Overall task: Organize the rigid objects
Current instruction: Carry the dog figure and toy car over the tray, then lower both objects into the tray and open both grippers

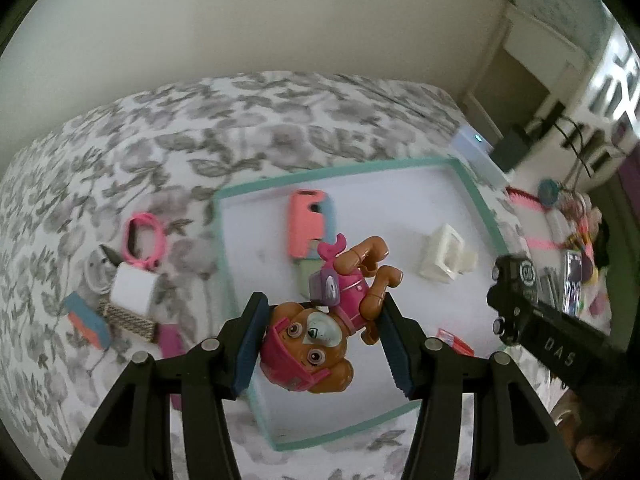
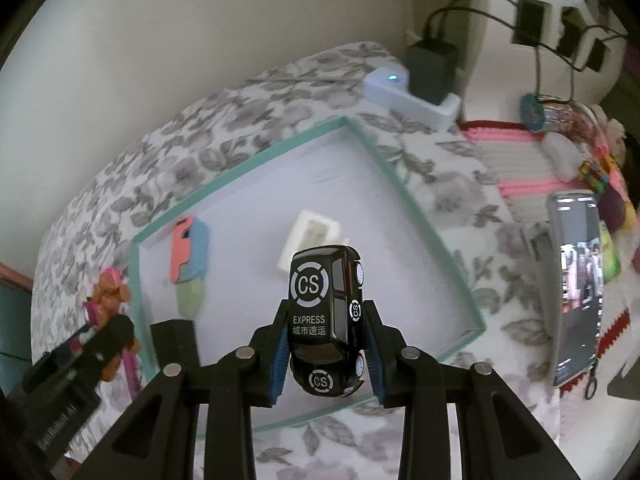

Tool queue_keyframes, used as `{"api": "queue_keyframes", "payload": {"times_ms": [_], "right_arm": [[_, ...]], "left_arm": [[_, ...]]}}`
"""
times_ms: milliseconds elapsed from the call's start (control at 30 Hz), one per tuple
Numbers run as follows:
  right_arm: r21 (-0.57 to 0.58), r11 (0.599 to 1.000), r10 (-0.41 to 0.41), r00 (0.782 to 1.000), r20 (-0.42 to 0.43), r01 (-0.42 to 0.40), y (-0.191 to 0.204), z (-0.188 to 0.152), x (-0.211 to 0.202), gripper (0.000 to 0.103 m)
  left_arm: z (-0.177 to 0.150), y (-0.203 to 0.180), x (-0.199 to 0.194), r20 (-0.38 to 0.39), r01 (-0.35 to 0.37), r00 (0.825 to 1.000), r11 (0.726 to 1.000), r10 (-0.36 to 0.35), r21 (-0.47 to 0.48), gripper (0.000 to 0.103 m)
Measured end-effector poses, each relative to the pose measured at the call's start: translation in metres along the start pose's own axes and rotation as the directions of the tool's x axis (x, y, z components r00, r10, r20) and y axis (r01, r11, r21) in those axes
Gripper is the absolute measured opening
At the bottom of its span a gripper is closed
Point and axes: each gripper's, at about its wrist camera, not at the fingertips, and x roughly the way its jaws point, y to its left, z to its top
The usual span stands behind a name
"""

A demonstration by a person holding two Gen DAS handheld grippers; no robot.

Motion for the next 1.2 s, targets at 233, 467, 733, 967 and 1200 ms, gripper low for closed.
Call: {"api": "queue_keyframes", "payload": {"times_ms": [233,467,733,967,1200], "right_arm": [[0.021,1.000,0.010,1.000,-0.015,-0.010,-0.009,0.000,0.005,0.035],[0.019,1.000,0.002,0.999,-0.052,-0.001,-0.011,-0.003,0.018,0.035],[0.021,1.000,-0.009,0.993,-0.115,0.012,-0.013,-0.009,0.041,0.035],[0.025,0.999,-0.019,0.990,-0.142,0.023,-0.014,-0.012,0.051,0.035],[0.009,0.999,-0.034,0.990,-0.140,0.036,-0.013,-0.013,0.051,0.036]], "left_arm": [[-0.007,-0.026,0.019,-0.048,-0.003,0.999,0.997,0.006,0.073,0.057],[-0.014,-0.035,0.035,-0.078,-0.008,0.997,0.995,0.016,0.099,0.057],[-0.018,-0.039,0.053,-0.135,-0.023,0.990,0.993,0.039,0.116,0.057],[-0.021,-0.040,0.062,-0.165,-0.025,0.985,0.992,0.045,0.123,0.057],[-0.020,-0.038,0.063,-0.177,-0.015,0.984,0.993,0.036,0.115,0.057]]}}
